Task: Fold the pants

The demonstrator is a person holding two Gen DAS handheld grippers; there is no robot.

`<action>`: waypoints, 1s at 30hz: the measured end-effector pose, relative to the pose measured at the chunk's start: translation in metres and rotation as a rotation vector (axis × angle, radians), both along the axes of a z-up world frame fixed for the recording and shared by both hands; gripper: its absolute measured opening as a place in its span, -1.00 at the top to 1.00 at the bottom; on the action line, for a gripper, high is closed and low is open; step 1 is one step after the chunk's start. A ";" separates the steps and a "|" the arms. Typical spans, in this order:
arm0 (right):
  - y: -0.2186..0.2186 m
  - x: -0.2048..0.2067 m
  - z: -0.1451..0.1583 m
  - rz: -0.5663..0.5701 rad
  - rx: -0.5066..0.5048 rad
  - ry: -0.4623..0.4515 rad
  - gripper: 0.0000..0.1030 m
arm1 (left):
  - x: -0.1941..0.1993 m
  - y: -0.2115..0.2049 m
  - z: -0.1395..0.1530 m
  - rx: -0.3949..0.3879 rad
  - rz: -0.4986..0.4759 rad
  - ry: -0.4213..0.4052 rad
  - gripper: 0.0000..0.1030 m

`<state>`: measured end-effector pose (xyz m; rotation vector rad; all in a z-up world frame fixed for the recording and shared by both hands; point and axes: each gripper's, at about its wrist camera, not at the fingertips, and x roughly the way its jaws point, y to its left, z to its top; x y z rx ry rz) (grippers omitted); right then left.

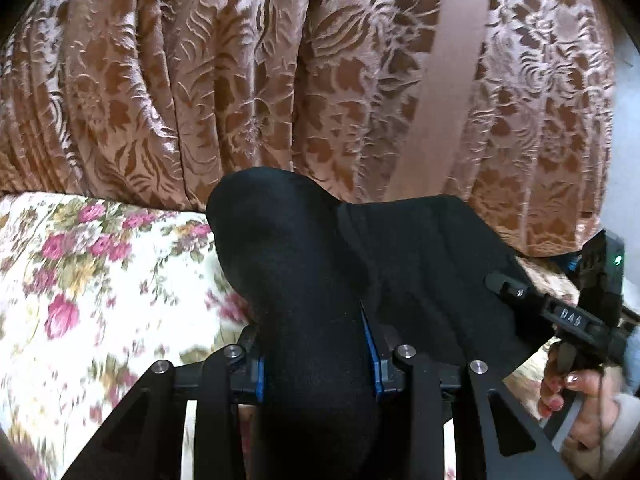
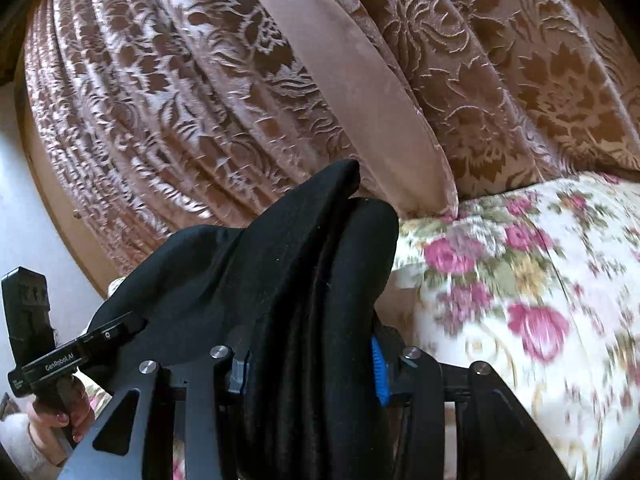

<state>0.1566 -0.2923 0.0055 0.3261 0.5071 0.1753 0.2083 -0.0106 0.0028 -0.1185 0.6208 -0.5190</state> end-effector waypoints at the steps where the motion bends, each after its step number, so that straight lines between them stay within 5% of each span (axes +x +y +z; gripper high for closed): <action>1: -0.002 0.011 0.000 -0.008 -0.001 0.000 0.16 | 0.011 -0.002 -0.004 0.007 0.002 0.002 0.28; 6: -0.015 0.063 -0.017 -0.055 -0.006 0.025 0.16 | 0.065 -0.009 -0.033 0.021 0.043 0.054 0.26; 10: -0.033 0.086 -0.048 -0.089 0.016 0.090 0.03 | 0.074 -0.008 -0.051 0.028 0.047 0.039 -0.19; 15: -0.050 0.083 -0.067 -0.116 0.102 0.110 -0.23 | 0.075 0.006 -0.063 0.000 0.076 0.058 -0.55; 30: -0.012 0.017 -0.039 -0.266 -0.095 0.090 -0.37 | 0.004 0.016 -0.047 0.124 0.298 0.014 -1.00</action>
